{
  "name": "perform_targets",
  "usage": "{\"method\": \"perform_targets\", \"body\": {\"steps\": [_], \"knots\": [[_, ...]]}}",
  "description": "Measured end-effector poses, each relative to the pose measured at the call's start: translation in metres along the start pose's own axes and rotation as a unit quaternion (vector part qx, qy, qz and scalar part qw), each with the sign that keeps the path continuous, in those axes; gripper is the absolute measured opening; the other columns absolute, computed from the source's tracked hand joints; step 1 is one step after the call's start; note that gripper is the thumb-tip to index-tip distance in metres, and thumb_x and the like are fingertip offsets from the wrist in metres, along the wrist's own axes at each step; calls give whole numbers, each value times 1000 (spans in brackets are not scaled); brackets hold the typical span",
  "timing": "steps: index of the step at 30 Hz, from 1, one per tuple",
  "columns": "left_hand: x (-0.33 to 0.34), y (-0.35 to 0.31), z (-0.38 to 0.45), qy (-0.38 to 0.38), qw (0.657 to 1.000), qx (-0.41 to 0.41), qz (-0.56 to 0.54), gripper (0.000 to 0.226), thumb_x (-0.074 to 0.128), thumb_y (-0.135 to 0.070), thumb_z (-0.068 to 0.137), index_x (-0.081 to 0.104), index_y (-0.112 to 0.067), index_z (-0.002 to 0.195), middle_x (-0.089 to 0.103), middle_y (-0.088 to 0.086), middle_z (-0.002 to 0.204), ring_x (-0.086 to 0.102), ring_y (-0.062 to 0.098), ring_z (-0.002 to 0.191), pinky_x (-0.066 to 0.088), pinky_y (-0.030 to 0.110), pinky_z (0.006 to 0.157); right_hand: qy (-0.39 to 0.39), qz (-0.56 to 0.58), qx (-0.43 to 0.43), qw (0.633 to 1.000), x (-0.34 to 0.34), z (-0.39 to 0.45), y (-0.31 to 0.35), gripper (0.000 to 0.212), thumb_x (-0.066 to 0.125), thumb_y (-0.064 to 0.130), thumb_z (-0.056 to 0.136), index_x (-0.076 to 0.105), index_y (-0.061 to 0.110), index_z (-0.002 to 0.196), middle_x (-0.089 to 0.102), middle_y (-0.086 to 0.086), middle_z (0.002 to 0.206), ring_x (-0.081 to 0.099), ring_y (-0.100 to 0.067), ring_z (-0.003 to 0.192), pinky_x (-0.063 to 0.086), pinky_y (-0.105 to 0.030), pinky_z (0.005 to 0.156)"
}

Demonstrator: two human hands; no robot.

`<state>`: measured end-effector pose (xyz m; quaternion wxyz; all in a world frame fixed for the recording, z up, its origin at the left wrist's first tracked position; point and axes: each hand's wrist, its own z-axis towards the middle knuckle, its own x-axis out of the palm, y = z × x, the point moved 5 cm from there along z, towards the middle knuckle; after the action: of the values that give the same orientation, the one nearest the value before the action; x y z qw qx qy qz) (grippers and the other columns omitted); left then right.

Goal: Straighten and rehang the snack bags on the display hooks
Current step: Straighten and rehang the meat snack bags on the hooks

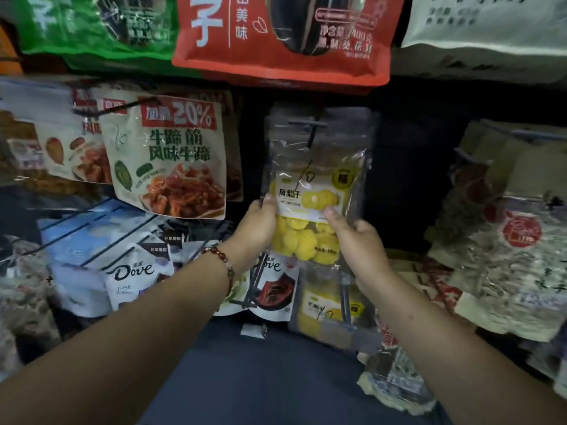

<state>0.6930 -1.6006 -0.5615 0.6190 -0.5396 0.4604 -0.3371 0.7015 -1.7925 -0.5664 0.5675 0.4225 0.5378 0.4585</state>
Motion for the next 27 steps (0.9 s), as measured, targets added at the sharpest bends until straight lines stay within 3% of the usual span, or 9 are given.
{"method": "perform_targets", "body": {"steps": [3, 6, 9, 12, 14, 18, 23, 27], "knots": [[6, 4, -7, 16, 1000, 7, -9, 58, 25, -57, 101, 43, -20, 140, 53, -6, 129, 54, 15, 112, 42, 30, 95, -27, 18, -5, 999, -9, 2, -1, 62, 60, 63, 84, 57, 22, 131, 59, 11, 113, 54, -13, 106, 39, -27, 83], [7, 8, -10, 3, 999, 21, -25, 67, 29, -68, 92, 53, -22, 134, 62, -3, 125, 60, 18, 111, 47, 42, 101, -39, -13, -15, 999, -17, 1, -3, 62, 61, 61, 85, 56, 20, 131, 58, 4, 126, 56, -16, 111, 42, -29, 86], [4, 8, -17, -6, 999, 28, -27, 71, 31, -74, 82, 59, -26, 125, 66, -4, 116, 64, 17, 105, 50, 45, 98, -37, -75, -29, 996, -24, -1, -8, 54, 59, 63, 84, 62, 23, 120, 55, -1, 129, 57, -16, 105, 46, -27, 76], [-1, -2, -30, -25, 998, 40, -30, 47, 36, -61, 95, 63, -25, 109, 68, -2, 105, 65, 16, 97, 52, 44, 92, -20, -96, -38, 994, -32, -3, -1, 50, 60, 66, 81, 63, 25, 111, 58, 0, 124, 59, -16, 104, 51, -33, 85], [-4, -4, -32, -35, 998, 45, -20, 35, 35, -49, 102, 61, -26, 98, 66, -3, 100, 63, 13, 91, 53, 39, 87, 19, -62, -37, 997, -34, -5, 6, 38, 62, 56, 86, 61, 26, 109, 64, 4, 115, 61, -11, 98, 50, -28, 79], [-6, -7, -36, -32, 997, 73, -3, 36, 32, -46, 104, 61, -25, 104, 65, -6, 101, 61, 9, 90, 49, 32, 74, 58, -30, -33, 997, -31, -10, 4, 42, 65, 51, 87, 56, 26, 118, 64, 7, 113, 60, -8, 99, 46, -23, 73], [-2, 8, -35, 3, 998, 68, -9, 36, 34, -47, 103, 56, -26, 123, 63, -7, 118, 59, 11, 108, 47, 39, 98, 32, -7, -25, 999, -26, -10, -5, 41, 71, 41, 85, 59, 20, 119, 65, 8, 108, 60, -6, 95, 42, -19, 65], [-2, -5, -30, -1, 997, 74, -25, 31, 36, -43, 104, 55, -27, 121, 64, -4, 118, 62, 15, 106, 50, 37, 91, -2, -1, -42, 999, -24, -10, -5, 38, 73, 38, 84, 61, 18, 114, 67, 6, 105, 60, -3, 89, 42, -18, 64]]}}
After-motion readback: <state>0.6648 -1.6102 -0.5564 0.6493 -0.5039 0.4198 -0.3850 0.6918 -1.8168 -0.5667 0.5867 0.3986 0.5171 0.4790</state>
